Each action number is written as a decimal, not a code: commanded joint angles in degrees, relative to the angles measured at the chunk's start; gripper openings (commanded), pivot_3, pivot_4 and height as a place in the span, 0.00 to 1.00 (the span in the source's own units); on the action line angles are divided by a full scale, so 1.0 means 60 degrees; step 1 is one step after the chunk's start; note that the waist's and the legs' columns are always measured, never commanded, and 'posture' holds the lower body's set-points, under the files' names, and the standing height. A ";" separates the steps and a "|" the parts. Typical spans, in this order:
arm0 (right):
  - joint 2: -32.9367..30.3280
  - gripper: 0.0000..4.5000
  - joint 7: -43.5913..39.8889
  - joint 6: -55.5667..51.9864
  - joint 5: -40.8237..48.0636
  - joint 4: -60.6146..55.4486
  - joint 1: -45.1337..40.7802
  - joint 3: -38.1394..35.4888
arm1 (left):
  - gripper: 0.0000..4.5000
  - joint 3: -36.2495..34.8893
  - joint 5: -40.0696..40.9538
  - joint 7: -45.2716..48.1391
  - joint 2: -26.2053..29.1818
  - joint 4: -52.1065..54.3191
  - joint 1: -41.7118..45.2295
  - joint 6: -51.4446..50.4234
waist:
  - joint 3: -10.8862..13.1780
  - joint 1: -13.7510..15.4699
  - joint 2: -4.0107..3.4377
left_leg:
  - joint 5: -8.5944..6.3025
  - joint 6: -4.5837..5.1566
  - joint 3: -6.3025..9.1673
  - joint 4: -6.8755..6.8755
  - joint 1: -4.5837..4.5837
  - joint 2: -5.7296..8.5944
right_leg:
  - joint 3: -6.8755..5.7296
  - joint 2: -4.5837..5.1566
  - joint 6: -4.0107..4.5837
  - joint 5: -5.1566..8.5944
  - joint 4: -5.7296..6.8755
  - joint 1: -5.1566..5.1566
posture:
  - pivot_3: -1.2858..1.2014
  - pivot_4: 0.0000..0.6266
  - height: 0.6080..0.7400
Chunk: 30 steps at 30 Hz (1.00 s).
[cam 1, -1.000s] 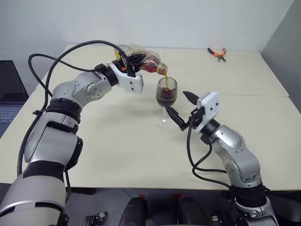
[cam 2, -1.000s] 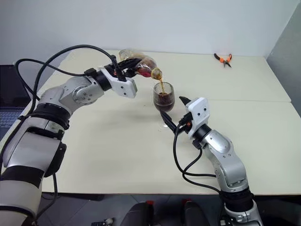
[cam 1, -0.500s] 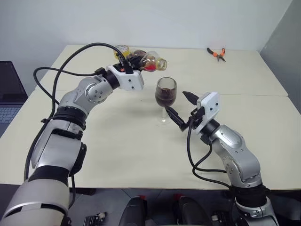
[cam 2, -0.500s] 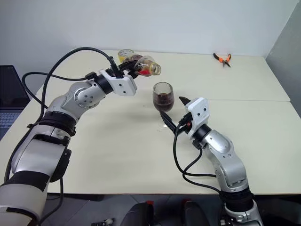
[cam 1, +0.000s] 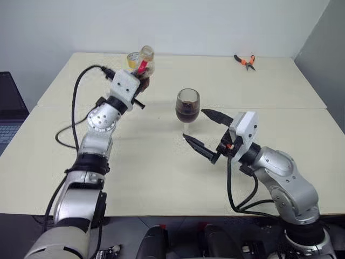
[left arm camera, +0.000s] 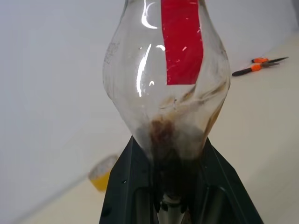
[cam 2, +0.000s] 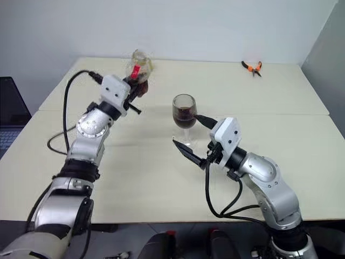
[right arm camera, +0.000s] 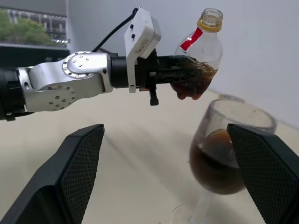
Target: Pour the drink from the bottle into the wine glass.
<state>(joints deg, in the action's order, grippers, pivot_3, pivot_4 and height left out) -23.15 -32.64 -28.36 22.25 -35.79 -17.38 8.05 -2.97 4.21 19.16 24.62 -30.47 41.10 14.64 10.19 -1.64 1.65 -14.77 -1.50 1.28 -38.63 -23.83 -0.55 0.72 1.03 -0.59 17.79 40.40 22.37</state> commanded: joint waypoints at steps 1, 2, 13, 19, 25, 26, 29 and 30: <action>-0.0146 1.00 -0.0117 -0.0132 0.0277 -0.0408 -0.0009 -0.0104 | 0.11 -0.0754 0.0722 -0.0702 -0.0470 0.1197 -0.0709 -0.0998 | -0.0001 0.0004 0.0002 | -0.0002 0.0003 0.0003 -0.0011 -0.0003 -0.0001 | -0.0001 0.0000 0.0000 0.0000 0.0005 -0.0002 | 0.52 0.24 1.00; -0.0183 1.00 -0.0127 -0.0149 0.0288 -0.0403 0.0008 -0.0081 | 0.11 -0.0846 0.0734 -0.0866 -0.0597 0.1387 -0.0932 -0.1167 | -0.0001 0.0007 0.0003 | -0.0015 0.0024 0.0003 -0.0014 -0.0004 0.0000 | -0.0001 0.0000 0.0000 0.0000 0.0006 -0.0003 | 0.52 0.24 1.00; -0.0208 1.00 -0.0220 -0.0739 0.0600 -0.0279 -0.0268 0.0277 | 0.11 -0.1504 0.0323 -0.2680 -0.1110 0.0795 -0.1375 -0.1491 | -0.0012 0.0052 0.0017 | -0.0023 0.0039 0.0008 -0.0021 -0.0006 0.0005 | -0.0005 0.0001 0.0000 0.0000 0.0011 -0.0007 | 0.52 0.24 1.00; -0.0208 1.00 -0.0255 -0.0982 0.0741 -0.0259 -0.0457 0.0333 | 0.11 -0.1656 0.0329 -0.3051 -0.1196 0.0259 -0.1247 -0.1460 | -0.0019 0.0061 0.0029 | -0.0023 0.0039 0.0011 -0.0022 -0.0008 0.0006 | -0.0010 0.0002 -0.0001 0.0000 0.0008 -0.0008 | 0.52 0.24 1.00; -0.0203 1.00 -0.0261 -0.1064 0.0764 -0.0229 -0.0565 0.0354 | 0.11 -0.1618 0.0267 -0.3093 -0.1196 -0.0490 -0.1045 -0.1131 | -0.0020 0.0060 0.0030 | -0.0024 0.0039 0.0010 -0.0021 -0.0007 0.0006 | -0.0010 0.0002 0.0000 0.0000 0.0007 -0.0008 | 0.52 0.24 1.00; -0.0192 1.00 -0.0251 -0.1071 0.0753 -0.0218 -0.0581 0.0365 | 0.11 -0.1641 0.0403 -0.2942 -0.1263 -0.0559 -0.1049 -0.1085 | -0.0020 0.0061 0.0030 | -0.0024 0.0038 0.0010 -0.0021 -0.0007 0.0006 | -0.0009 0.0001 -0.0001 0.0000 0.0007 -0.0008 | 0.52 0.24 1.00; -0.0180 1.00 -0.0242 -0.1087 0.0735 -0.0210 -0.0594 0.0373 | 0.32 -0.1658 0.0547 -0.2700 -0.1348 -0.0627 -0.1085 -0.0928 | -0.0021 0.0064 0.0031 | -0.0024 0.0038 0.0010 -0.0021 -0.0007 0.0007 | -0.0010 0.0002 -0.0001 0.0000 0.0007 -0.0009 | 0.52 0.24 1.00; -0.0177 1.00 -0.0235 -0.1090 0.0729 -0.0213 -0.0591 0.0370 | 0.40 -0.1649 0.0531 -0.2634 -0.1356 -0.0617 -0.1107 -0.0860 | -0.0021 0.0069 0.0032 | -0.0024 0.0038 0.0010 -0.0021 -0.0007 0.0007 | -0.0011 0.0003 0.0000 0.0000 0.0007 -0.0010 | 0.52 0.24 1.00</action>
<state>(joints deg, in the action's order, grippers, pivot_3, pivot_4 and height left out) -24.27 -33.80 -35.36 26.03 -35.72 -19.99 10.47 -12.86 6.86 2.50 16.54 -34.69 33.89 8.00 10.06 -1.22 1.84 -14.91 -1.27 1.34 -38.76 -23.88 -0.50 0.66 1.05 -0.59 17.79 40.44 22.31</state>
